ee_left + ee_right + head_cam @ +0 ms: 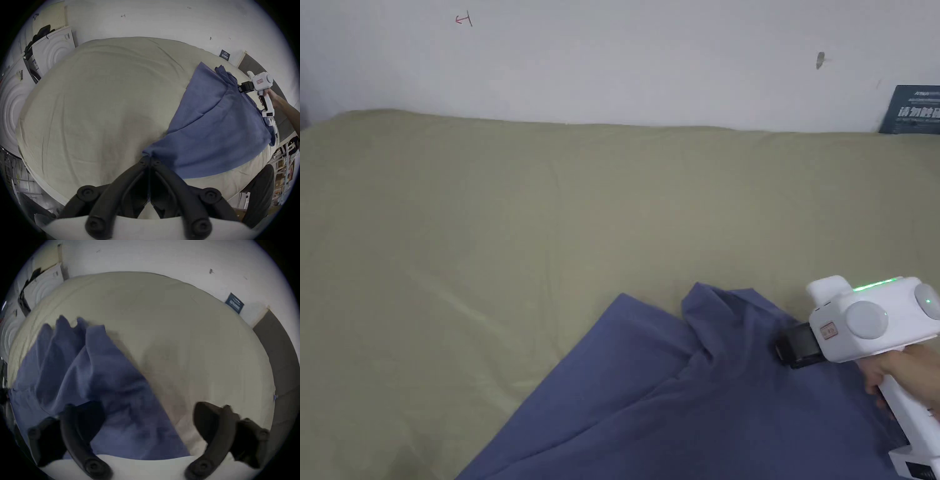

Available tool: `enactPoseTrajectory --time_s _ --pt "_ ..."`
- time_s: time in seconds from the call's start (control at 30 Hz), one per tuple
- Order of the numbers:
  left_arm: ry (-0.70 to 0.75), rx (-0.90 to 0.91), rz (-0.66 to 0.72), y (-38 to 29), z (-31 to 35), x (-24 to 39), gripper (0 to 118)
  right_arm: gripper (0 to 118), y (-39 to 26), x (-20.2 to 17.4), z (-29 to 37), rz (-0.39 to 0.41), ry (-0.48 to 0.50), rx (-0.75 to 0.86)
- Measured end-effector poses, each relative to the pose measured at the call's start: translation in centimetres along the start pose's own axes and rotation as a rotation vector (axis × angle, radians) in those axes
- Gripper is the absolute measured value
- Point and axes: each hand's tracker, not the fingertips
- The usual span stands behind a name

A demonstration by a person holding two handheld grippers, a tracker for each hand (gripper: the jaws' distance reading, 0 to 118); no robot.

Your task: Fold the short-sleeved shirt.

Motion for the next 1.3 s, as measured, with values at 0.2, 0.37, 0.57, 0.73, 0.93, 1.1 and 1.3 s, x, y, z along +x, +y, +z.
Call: enactPoseTrajectory --time_s 0.2,0.37,0.57,0.73,0.93,1.1,1.3 --pt "0.009 -0.018 -0.017 0.0 0.3 0.7 1 29 -0.2 0.8 2.8 -0.091 0.096 -0.006" --pt "0.029 0.015 -0.016 0.6 2.6 1.8 1 0 -1.8 0.1 12.3 -0.054 0.128 0.132" --pt "-0.055 0.205 -0.033 4.7 10.8 4.3 1 0 -1.7 1.7 24.3 0.011 0.037 0.359" --pt "-0.061 0.376 -0.075 9.8 17.9 7.5 1 0 -2.9 3.2 37.8 -0.023 -0.094 0.583" --pt "-0.074 0.498 -0.085 17.5 24.4 11.1 1 0 -3.5 7.1 49.5 -0.114 -0.203 0.733" --pt "-0.061 0.595 -0.148 23.4 30.8 14.1 1 0 -4.1 9.1 55.3 -0.171 -0.237 0.822" --pt "0.07 0.646 -0.158 28.2 34.3 15.1 1 0 -2.6 10.0 57.7 -0.196 -0.285 0.866"
